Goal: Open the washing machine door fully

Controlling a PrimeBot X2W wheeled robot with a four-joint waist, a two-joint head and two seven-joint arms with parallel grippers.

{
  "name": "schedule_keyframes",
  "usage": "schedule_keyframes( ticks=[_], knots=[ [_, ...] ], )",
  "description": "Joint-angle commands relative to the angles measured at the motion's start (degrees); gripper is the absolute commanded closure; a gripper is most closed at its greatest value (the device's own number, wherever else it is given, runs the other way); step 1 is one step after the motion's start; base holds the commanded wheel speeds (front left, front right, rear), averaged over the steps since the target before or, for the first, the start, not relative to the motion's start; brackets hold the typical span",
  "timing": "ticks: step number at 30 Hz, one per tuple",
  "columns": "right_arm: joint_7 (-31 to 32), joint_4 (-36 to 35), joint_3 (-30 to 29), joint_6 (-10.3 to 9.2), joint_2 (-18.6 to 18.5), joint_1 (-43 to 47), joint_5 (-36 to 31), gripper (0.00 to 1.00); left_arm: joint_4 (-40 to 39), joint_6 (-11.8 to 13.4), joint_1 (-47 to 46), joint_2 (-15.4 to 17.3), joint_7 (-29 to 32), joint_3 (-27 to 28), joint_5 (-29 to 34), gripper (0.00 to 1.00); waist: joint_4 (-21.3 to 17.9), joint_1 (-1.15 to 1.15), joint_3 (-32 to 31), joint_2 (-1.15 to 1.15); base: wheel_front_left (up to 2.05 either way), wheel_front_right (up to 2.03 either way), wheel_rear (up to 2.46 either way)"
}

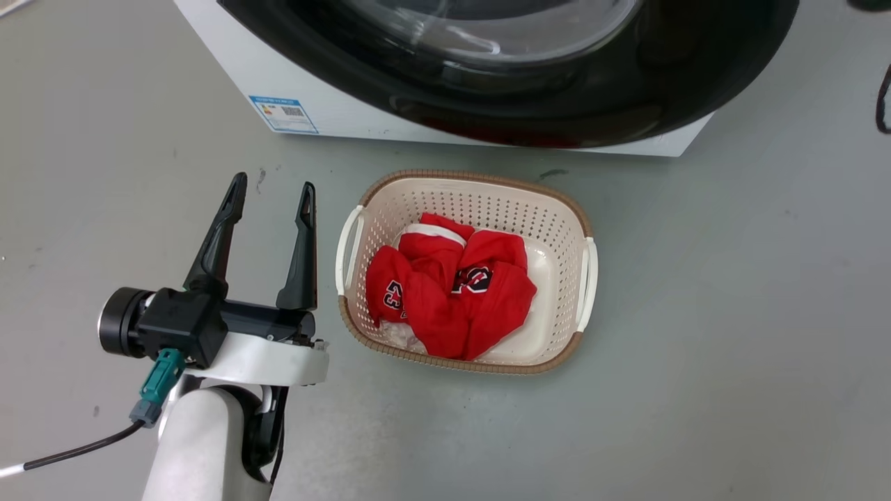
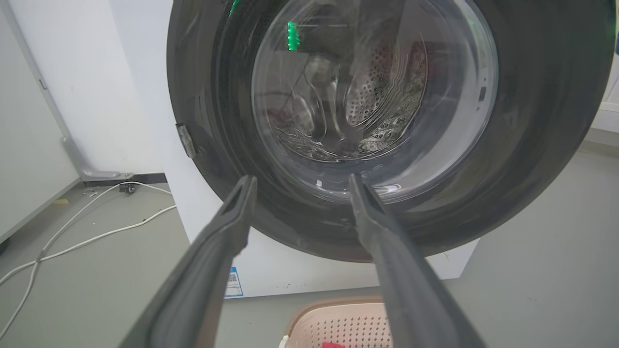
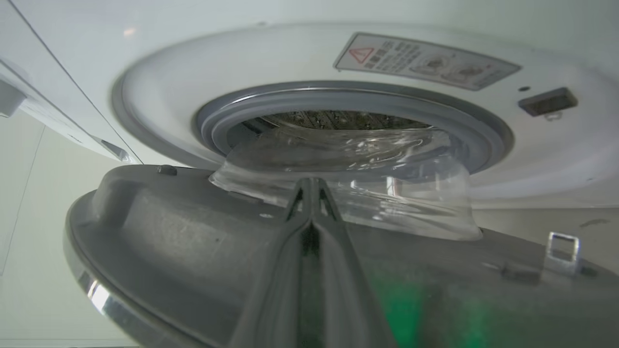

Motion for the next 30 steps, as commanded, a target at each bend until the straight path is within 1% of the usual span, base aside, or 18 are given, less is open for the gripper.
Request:
schedule_keyframes(
  ticks=[1,6,11,13,14,17,23,27,30],
  knots=[
    [2.2,-1.3,0.4,0.00,0.8,2.5,0.4,1.00,0.4,-0.1,0.6,-0.2,-0.1,0.1,0.0,0.00,-0.3,-0.01,-1.0,0.00,0.00,0.00,0.00],
    [6.7,-7.5,0.8,0.01,1.1,7.9,1.3,1.00,1.0,-0.1,1.5,-0.3,-0.1,0.4,0.1,0.00,-0.9,-0.01,-3.7,0.00,0.00,0.00,0.00],
    [9.6,-15.0,0.4,0.00,0.4,16.5,3.3,1.00,2.4,-0.1,3.2,-0.6,-0.1,0.2,0.7,0.00,-1.4,-0.01,-8.0,0.00,0.00,0.00,0.00],
    [10.8,-18.2,0.2,0.01,0.4,20.0,4.2,1.00,2.6,-0.1,4.2,-0.7,-0.1,0.1,0.6,0.00,-1.6,-0.01,-9.6,0.00,0.00,0.00,0.00],
    [10.8,-18.2,0.2,0.01,0.4,20.0,4.2,1.00,2.6,-0.1,4.2,-0.7,-0.1,0.1,0.6,0.00,-1.6,-0.01,-9.6,0.00,0.00,0.00,0.00],
    [12.7,-23.2,0.5,0.01,0.7,25.6,5.7,1.00,3.1,-0.1,5.9,-0.8,-0.1,0.1,0.9,0.00,-1.9,-0.01,-12.3,0.00,0.00,0.00,0.00],
    [15.9,-32.1,3.2,0.01,1.6,35.9,7.2,1.00,3.9,-0.1,9.5,-0.9,-0.1,-0.1,1.2,0.00,-2.7,-0.01,-16.9,0.00,0.00,0.00,0.00],
    [16.8,-37.0,5.2,0.01,2.4,40.9,7.9,1.00,4.4,-0.1,11.3,-1.0,-0.1,-0.3,1.4,0.00,-2.9,-0.01,-18.9,0.00,0.00,0.00,0.00],
    [17.1,-40.4,7.3,0.01,3.7,44.1,8.2,1.00,4.6,-0.1,12.4,-1.1,-0.1,-0.6,1.5,0.00,-2.9,-0.01,-20.0,0.00,0.00,0.00,0.00]
  ],
)
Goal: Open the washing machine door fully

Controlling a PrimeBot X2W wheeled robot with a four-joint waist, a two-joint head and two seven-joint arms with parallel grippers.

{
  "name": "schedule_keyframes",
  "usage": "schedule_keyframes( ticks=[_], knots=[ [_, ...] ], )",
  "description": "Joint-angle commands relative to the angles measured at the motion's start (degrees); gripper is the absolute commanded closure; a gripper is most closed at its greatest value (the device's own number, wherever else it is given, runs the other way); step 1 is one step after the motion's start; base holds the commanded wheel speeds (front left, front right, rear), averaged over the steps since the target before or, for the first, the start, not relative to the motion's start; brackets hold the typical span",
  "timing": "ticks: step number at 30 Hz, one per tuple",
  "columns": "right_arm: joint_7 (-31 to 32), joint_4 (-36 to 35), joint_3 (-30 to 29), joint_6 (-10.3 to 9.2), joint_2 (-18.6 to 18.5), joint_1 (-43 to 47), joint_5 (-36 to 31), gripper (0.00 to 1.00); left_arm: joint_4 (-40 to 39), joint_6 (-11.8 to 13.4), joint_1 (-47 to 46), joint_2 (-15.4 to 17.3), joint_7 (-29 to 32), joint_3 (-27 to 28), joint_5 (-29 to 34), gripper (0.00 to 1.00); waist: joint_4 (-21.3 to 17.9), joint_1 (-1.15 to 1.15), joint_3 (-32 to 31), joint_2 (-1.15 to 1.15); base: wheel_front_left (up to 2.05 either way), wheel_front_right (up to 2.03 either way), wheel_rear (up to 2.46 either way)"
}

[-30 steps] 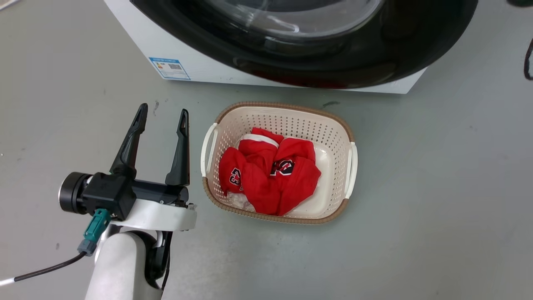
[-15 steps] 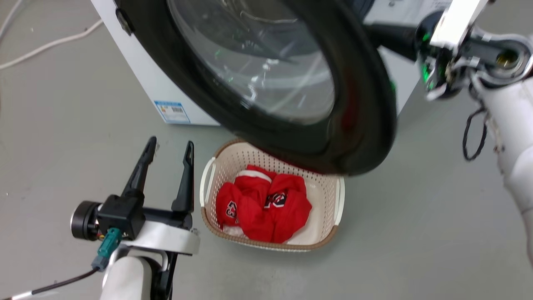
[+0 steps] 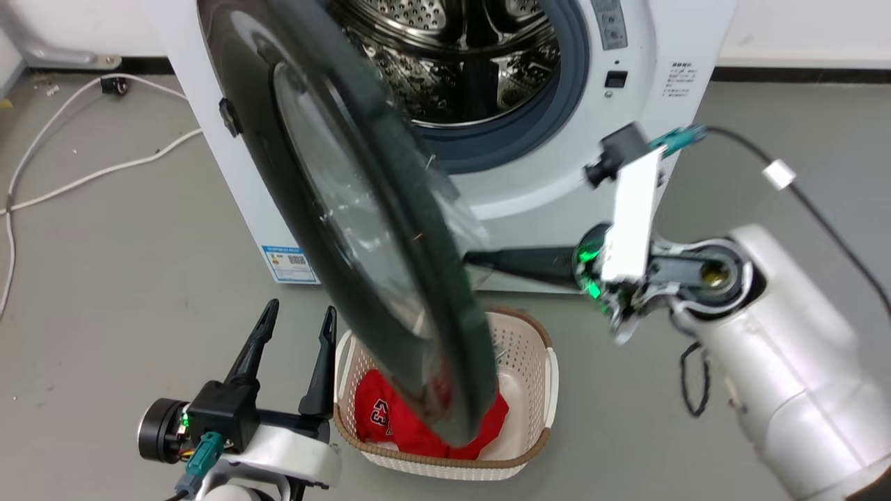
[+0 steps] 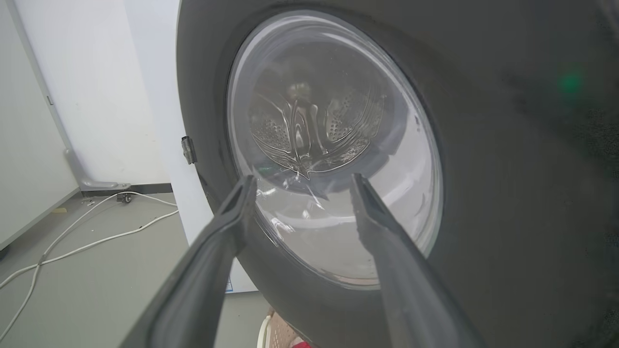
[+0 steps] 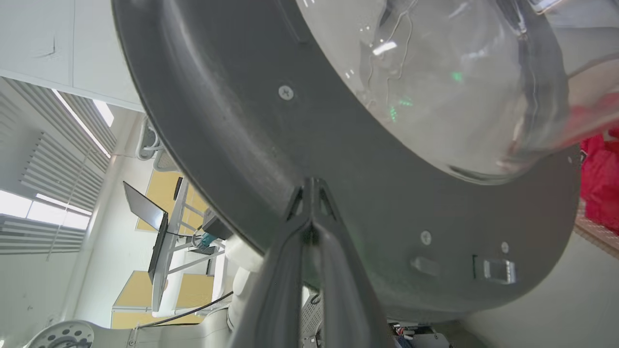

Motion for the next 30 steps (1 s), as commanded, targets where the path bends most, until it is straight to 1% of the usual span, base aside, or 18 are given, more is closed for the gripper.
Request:
schedule_keyframes(
  ticks=[1,9,13,15,18,19,21,22,26,30],
  knots=[
    [0.2,-1.4,1.1,0.02,1.4,1.7,0.0,1.00,0.1,0.0,0.7,0.0,-0.1,0.0,0.3,0.00,-0.1,0.01,-0.7,0.00,0.00,0.00,0.00],
    [-3.2,-5.9,5.3,0.01,4.5,5.9,-1.5,1.00,0.2,0.0,1.8,-0.1,-0.1,-0.1,0.3,0.00,0.3,0.01,-1.7,0.00,0.00,0.00,0.00],
    [-6.4,-6.4,5.3,0.01,4.9,7.0,-1.9,1.00,-0.1,0.0,1.8,-0.1,-0.1,0.0,0.1,0.00,0.4,0.01,-1.8,0.00,0.00,0.00,0.00],
    [-9.5,-6.5,4.3,0.01,4.9,7.7,-2.4,1.00,-0.2,0.0,1.9,-0.1,-0.1,0.2,0.1,0.00,0.3,0.01,-1.8,0.00,0.00,0.00,0.00],
    [-17.7,-6.0,0.7,0.01,5.1,9.7,-2.8,1.00,-0.2,0.0,2.0,-0.2,-0.1,0.3,0.0,0.00,0.3,0.01,-1.9,0.00,0.00,0.00,0.00],
    [-20.8,-5.8,-0.7,0.01,5.4,10.6,-2.7,0.91,-0.2,0.0,2.0,-0.2,-0.1,0.3,0.0,0.00,0.3,0.01,-1.9,0.00,0.00,0.00,0.00],
    [-27.0,-5.8,-3.9,0.01,5.4,12.4,-2.9,0.38,-0.2,0.0,2.0,-0.2,-0.1,0.5,-0.3,0.00,0.2,0.01,-1.9,0.00,0.00,0.00,0.00],
    [-29.7,-6.1,-5.5,0.02,5.6,13.6,-2.3,0.00,-0.2,0.0,2.0,-0.2,-0.1,0.5,-0.4,0.00,0.2,0.01,-1.9,0.00,0.00,0.00,0.00],
    [-39.9,-8.3,-11.2,0.02,5.1,18.9,-2.1,0.00,-0.3,0.0,1.9,-0.2,-0.1,1.1,-0.5,0.00,-0.3,0.01,-1.9,0.00,0.00,0.00,0.00],
    [-49.8,-11.2,-15.7,0.01,3.6,25.2,-4.4,0.00,-0.4,0.0,2.1,-0.2,-0.1,1.7,-0.4,0.00,-0.6,0.01,-2.0,0.00,0.00,0.00,0.00]
  ],
)
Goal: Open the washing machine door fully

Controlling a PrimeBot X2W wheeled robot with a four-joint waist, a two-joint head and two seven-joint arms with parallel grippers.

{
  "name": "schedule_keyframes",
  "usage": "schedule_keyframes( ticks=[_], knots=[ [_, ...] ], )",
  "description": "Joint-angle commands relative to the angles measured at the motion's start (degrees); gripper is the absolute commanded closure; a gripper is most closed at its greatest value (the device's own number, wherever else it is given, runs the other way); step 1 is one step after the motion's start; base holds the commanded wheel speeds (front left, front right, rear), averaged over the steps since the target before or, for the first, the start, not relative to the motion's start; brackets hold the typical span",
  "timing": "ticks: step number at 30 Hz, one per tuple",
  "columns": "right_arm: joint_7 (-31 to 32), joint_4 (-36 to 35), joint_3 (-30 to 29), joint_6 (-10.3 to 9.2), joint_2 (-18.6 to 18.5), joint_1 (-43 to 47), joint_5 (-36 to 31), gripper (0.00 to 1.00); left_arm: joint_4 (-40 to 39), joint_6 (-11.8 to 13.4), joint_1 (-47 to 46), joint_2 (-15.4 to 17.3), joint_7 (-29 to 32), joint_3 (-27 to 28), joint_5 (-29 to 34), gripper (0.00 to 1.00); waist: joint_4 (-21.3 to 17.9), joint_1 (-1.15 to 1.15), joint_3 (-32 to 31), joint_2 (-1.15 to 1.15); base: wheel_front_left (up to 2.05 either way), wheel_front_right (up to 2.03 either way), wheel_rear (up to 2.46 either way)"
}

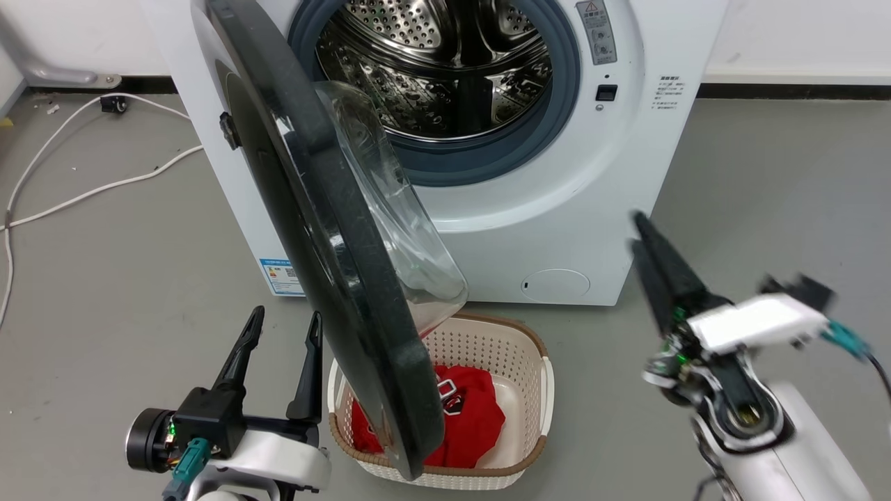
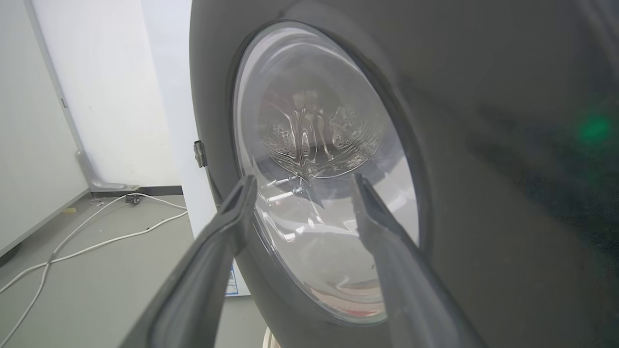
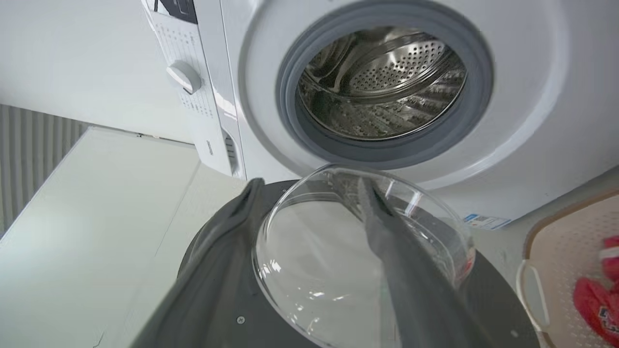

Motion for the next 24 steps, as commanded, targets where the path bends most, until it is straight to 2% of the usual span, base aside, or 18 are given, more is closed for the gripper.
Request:
schedule_keyframes(
  ticks=[1,4,8,9,13,15,17,20,24],
  knots=[
    [-3.6,-1.0,-1.2,0.01,-0.9,2.8,-1.8,0.00,-0.2,0.0,0.9,0.0,-0.1,0.2,0.0,0.00,-0.1,0.01,-0.1,0.00,0.00,0.00,0.00],
    [-11.8,-1.8,-3.1,0.00,-3.1,7.6,-7.6,0.00,-0.1,0.0,1.1,0.0,-0.1,0.6,0.1,0.00,-0.2,0.01,-0.3,0.00,0.00,0.00,0.00],
    [-15.8,-0.6,-6.3,0.00,-4.9,12.6,-24.4,0.00,-0.1,0.0,1.6,0.0,-0.1,1.1,0.0,0.00,-0.6,0.01,-0.5,0.00,0.00,0.00,0.00],
    [-15.9,-1.3,-9.7,0.00,-4.5,13.2,-29.8,0.00,-0.1,0.0,1.7,0.0,-0.1,1.5,0.0,0.00,-0.8,0.01,-0.5,0.00,0.00,0.00,0.00],
    [-15.9,-7.9,-20.6,0.00,1.2,17.8,-55.2,0.00,0.1,0.0,1.7,0.0,-0.1,1.9,0.0,0.00,-1.1,0.01,-0.5,0.00,0.00,0.00,0.00],
    [-15.9,-13.3,-24.2,-0.01,2.7,19.3,-68.0,0.00,0.3,0.0,1.5,0.1,-0.1,1.9,0.0,0.00,-1.0,0.01,-0.6,0.00,0.00,0.00,0.00],
    [-15.9,-17.9,-25.7,-0.01,4.3,21.4,-77.4,0.00,0.4,0.0,1.1,0.1,-0.1,1.9,0.1,0.00,-0.9,0.01,-0.6,0.00,0.00,0.00,0.00],
    [-15.9,-23.5,-26.1,-0.01,4.9,24.0,-86.6,0.00,0.4,0.0,0.8,0.2,-0.1,2.0,0.2,0.00,-0.9,0.01,-0.8,0.00,0.00,0.00,0.00],
    [-15.9,-28.0,-24.3,-0.01,5.0,27.1,-91.5,0.00,0.4,0.0,0.6,0.2,-0.1,2.1,0.3,0.00,-0.9,0.01,-1.0,0.00,0.00,0.00,0.00]
  ],
)
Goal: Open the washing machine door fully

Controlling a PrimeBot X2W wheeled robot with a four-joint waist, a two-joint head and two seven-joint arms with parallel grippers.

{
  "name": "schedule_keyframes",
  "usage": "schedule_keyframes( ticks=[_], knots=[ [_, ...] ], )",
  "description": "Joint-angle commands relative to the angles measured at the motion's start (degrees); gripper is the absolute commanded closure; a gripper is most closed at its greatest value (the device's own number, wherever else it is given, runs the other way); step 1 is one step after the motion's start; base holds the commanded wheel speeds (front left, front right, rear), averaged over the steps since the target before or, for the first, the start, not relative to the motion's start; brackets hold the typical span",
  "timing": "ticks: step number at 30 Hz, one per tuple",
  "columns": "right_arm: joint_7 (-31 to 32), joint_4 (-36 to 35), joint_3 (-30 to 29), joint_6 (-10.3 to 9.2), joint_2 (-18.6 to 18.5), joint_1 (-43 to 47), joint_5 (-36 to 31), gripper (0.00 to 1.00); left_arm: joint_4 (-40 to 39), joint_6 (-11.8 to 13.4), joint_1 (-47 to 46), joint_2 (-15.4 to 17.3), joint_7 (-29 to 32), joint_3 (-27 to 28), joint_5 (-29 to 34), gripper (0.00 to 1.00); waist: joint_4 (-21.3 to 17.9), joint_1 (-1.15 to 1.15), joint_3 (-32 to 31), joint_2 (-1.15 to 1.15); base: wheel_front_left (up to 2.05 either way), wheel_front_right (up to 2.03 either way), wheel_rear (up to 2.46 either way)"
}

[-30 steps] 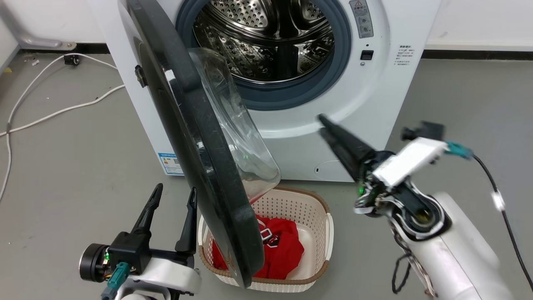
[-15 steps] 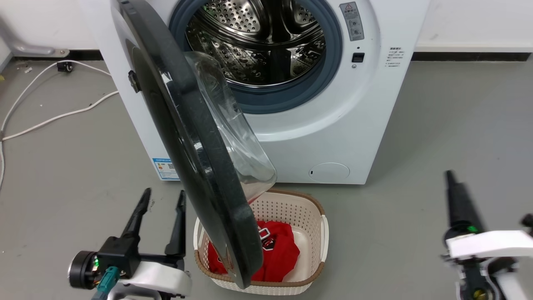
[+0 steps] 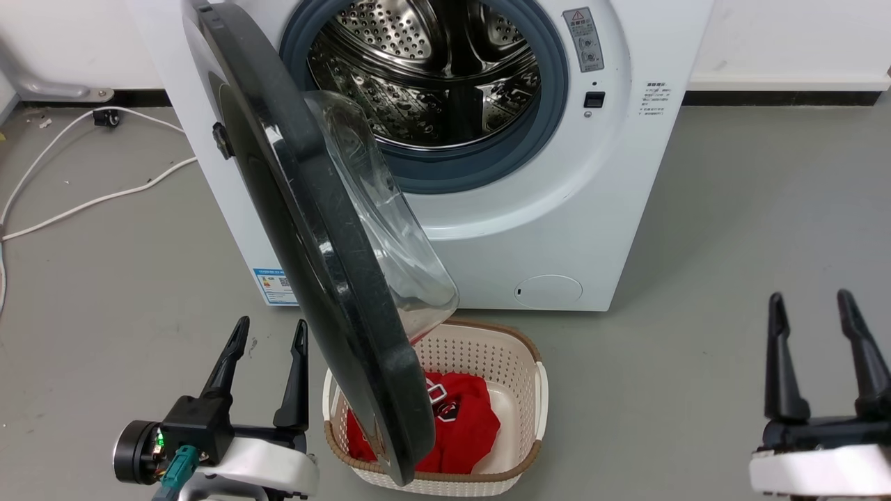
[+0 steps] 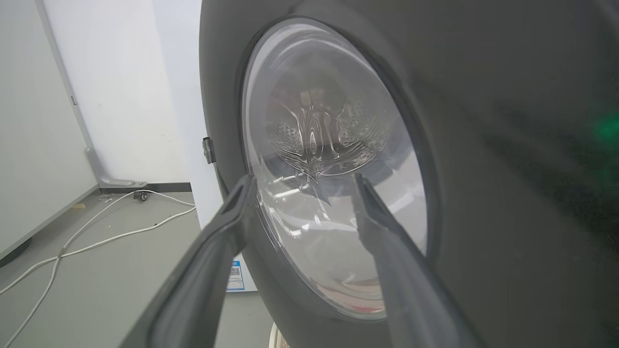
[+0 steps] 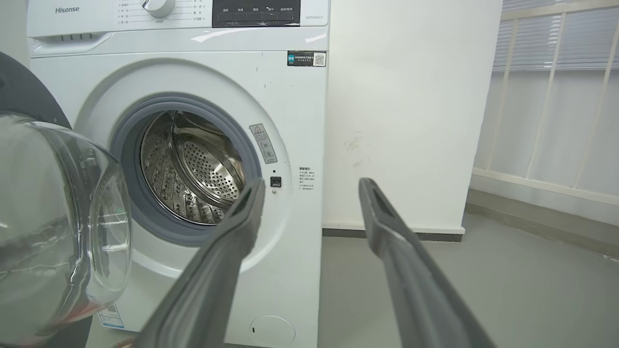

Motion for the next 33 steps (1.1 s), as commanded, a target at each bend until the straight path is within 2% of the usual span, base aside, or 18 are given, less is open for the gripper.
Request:
schedule_keyframes(
  ticks=[1,7,16,28,29,33],
  knots=[
    [-0.1,-1.1,1.0,-0.02,0.2,1.9,-1.4,0.00,0.0,0.0,-0.5,0.1,-0.1,0.1,0.2,0.00,0.0,0.00,-0.1,0.00,0.00,0.00,0.00],
    [0.5,0.3,3.9,-0.02,0.2,4.5,-1.2,0.00,-0.2,0.0,-0.7,0.1,-0.1,0.2,0.4,0.00,-0.2,0.00,0.0,0.00,0.00,0.00,0.00],
    [0.1,4.8,4.5,-0.02,0.2,3.6,1.0,0.00,-0.5,0.0,0.0,0.0,-0.1,0.5,0.5,0.00,-0.4,0.00,-0.1,0.00,0.00,0.00,0.00],
    [-0.1,6.8,4.8,-0.02,0.2,2.5,1.6,0.00,-1.1,0.0,0.0,0.0,-0.1,0.6,0.6,0.00,-0.7,0.00,0.1,0.00,0.00,0.00,0.00],
    [-0.1,7.0,4.9,-0.02,0.2,2.5,1.6,0.00,-1.4,0.0,0.0,0.1,-0.1,0.4,0.7,1.00,-0.7,0.00,0.2,0.00,0.00,0.00,0.00],
    [-0.1,7.1,5.0,-0.02,0.2,2.3,2.0,0.00,-1.7,0.0,0.0,0.1,-0.1,0.5,0.1,1.00,-0.6,0.00,0.1,0.00,0.00,0.00,0.00]
  ],
)
